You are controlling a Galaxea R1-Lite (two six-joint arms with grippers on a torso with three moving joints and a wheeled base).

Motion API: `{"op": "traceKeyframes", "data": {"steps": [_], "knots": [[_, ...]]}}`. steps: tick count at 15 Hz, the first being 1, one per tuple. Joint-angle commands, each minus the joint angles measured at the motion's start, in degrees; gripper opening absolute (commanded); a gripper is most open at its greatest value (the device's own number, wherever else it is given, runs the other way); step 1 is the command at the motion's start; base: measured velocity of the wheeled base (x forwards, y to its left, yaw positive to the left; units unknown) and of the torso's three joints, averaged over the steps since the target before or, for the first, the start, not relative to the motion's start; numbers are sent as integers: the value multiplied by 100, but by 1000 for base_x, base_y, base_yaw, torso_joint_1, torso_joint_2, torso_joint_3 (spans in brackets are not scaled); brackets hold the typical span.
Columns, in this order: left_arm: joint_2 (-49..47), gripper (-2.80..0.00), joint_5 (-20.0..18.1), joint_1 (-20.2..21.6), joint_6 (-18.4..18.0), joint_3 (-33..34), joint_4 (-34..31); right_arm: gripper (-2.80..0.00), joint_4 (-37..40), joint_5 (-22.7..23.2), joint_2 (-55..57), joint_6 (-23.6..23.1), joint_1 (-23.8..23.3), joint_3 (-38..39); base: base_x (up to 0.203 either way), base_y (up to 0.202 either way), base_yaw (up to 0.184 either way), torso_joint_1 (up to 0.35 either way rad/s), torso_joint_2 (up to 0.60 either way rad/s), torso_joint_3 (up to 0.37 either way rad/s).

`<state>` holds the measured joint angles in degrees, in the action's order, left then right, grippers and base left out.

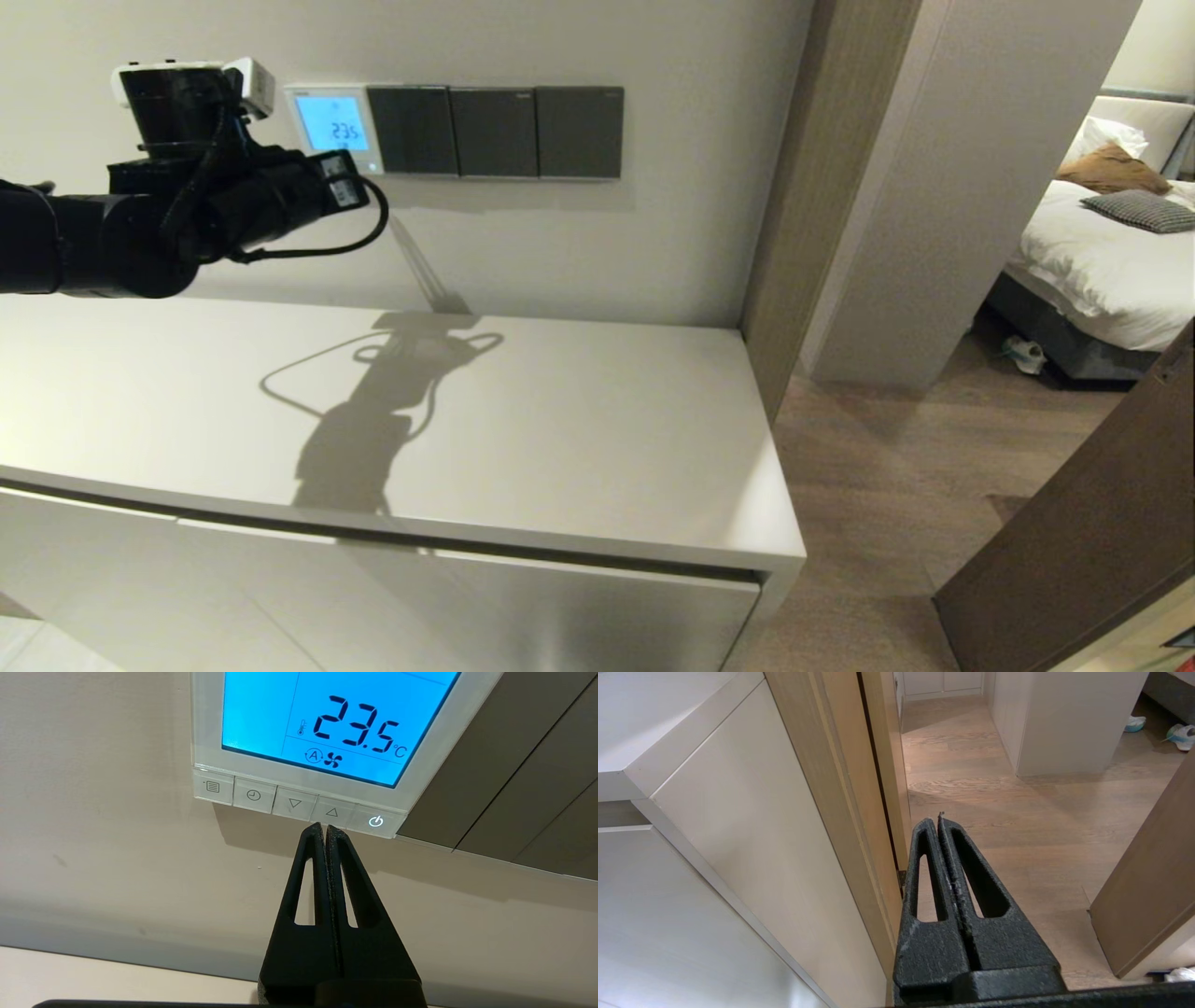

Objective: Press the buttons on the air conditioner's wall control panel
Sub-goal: Press the temperature increase button

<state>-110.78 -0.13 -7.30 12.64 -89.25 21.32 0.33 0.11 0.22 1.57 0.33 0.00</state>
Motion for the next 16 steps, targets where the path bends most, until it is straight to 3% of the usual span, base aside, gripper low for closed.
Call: {"op": "traceKeyframes", "data": {"steps": [1,16], "knots": [[-23,-280,-13,-8,10,-14,21,-280,2,-2,4,1,2,9,0,0,0,0,0,0],[-28,-280,2,-3,10,-67,21,-280,2,1,8,1,2,9,0,0,0,0,0,0]]}}
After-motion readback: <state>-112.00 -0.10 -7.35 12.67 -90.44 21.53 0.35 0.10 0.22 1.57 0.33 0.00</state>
